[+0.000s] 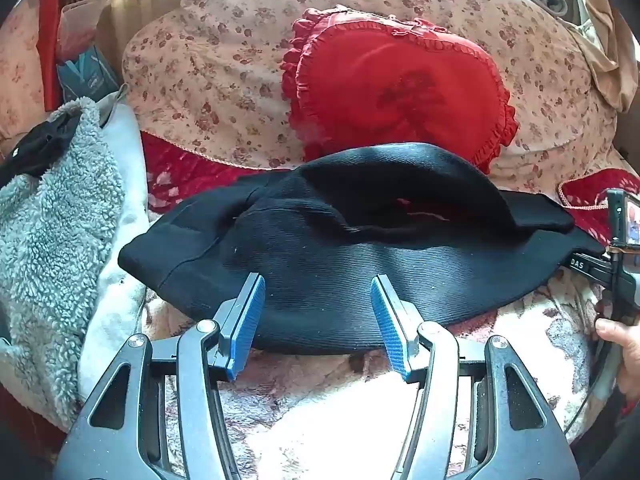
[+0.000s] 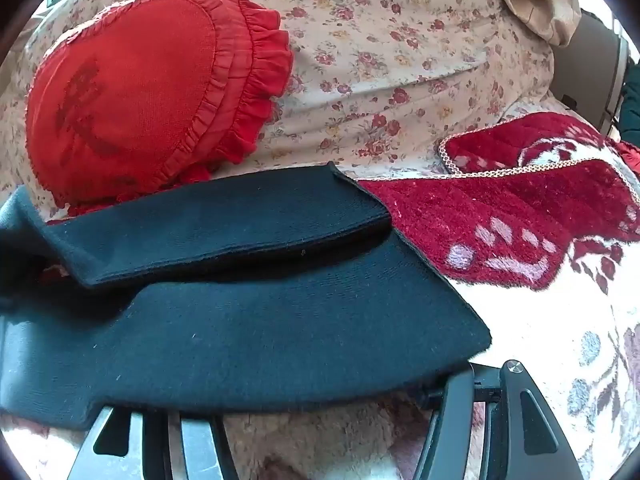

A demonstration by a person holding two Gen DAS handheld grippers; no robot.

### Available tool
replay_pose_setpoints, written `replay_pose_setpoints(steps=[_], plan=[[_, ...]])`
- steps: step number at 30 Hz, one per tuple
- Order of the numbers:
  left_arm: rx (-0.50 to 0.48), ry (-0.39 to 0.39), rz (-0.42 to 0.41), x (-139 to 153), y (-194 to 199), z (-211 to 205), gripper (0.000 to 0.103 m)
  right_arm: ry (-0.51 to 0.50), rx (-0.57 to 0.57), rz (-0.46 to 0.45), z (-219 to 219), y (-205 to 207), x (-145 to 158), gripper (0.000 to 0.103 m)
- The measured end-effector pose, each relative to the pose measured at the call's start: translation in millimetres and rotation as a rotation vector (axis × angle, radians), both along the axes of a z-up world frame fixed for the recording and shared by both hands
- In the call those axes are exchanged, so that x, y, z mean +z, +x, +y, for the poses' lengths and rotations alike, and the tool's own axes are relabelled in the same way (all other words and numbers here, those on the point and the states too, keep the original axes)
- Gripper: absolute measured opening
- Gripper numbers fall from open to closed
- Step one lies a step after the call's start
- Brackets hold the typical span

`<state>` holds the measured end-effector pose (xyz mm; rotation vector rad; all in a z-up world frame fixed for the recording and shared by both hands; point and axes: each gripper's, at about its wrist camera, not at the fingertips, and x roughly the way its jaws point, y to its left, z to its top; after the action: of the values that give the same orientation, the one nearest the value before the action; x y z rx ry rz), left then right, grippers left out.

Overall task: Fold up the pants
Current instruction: 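Move both tools toward the black knit pants on the bed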

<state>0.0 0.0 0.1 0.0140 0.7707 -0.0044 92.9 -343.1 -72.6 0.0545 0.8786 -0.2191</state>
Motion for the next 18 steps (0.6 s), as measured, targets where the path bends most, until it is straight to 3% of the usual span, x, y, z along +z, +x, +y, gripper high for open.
replay_pose_setpoints(steps=[3, 7, 10, 18], plan=[[0.004, -0.004, -0.009, 0.6, 0.8, 1.3, 0.055, -0.011, -0.015, -0.010, 13.7, -5.6, 4.4, 0.058], [-0.006, 0.020, -0.015, 2.1, 4.7, -13.2, 0.055, 0.118, 0.007, -0.014, 17.5, -19.4, 20.8, 0.058], [-0.018, 0.015, -0.034, 5.5, -1.0, -16.5, 0.055, 0.138, 0.032, -0.069, 34.0, -39.9, 32.8, 0.058], [-0.037, -0.019, -0.015, 4.0, -3.3, -13.5, 0.055, 0.042, 0.169, -0.133, 94.8, -53.5, 62.2, 0.058]])
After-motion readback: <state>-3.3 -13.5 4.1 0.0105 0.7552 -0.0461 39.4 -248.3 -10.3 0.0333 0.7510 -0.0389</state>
